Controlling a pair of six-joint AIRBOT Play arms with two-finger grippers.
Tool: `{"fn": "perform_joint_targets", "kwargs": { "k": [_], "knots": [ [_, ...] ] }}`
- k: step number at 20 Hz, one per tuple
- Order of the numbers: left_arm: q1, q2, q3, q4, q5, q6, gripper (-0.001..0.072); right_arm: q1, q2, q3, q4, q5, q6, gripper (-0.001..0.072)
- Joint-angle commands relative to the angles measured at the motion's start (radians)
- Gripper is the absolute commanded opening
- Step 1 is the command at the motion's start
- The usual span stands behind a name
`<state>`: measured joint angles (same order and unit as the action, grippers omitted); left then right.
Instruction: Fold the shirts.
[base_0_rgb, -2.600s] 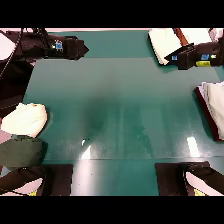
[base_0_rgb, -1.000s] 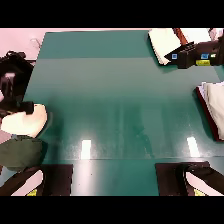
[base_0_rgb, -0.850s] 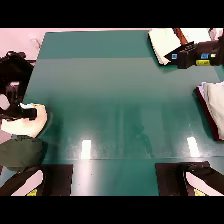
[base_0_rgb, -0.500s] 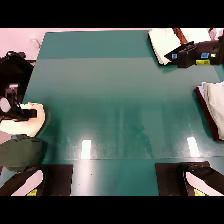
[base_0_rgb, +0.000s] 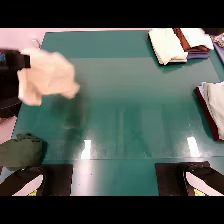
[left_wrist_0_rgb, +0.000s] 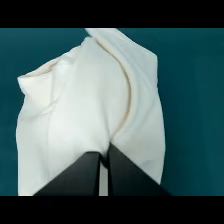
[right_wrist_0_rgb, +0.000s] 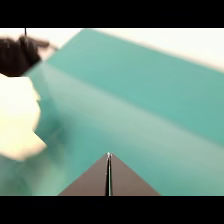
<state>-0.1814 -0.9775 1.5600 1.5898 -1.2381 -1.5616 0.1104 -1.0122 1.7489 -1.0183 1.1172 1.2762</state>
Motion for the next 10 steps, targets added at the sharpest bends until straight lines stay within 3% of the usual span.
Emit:
{"fn": "perform_joint_targets", "kwargs": {
  "k": [1, 7, 9, 10],
  "knots": [
    [-0.237, -0.004, 0.168, -0.013, -0.006, 0.005, 0.0021, -0.018, 0.000, 0.106, -0.005, -0.010, 0.003, 0.0017],
    [-0.577, -0.195, 0.169, -0.038, 0.007, 0.000, 0.0023, -0.097, 0.000, 0.152, -0.002, -0.002, 0.031, 0.0017],
    [-0.650, -0.313, 0.169, -0.109, 0.033, 0.047, 0.0028, -0.099, 0.000, 0.151, -0.003, 0.014, 0.034, 0.0018],
    [-0.669, -0.365, 0.169, -0.168, 0.063, 0.065, 0.0136, -0.099, 0.000, 0.151, -0.003, 0.021, 0.034, 0.0018]
  ]
}}
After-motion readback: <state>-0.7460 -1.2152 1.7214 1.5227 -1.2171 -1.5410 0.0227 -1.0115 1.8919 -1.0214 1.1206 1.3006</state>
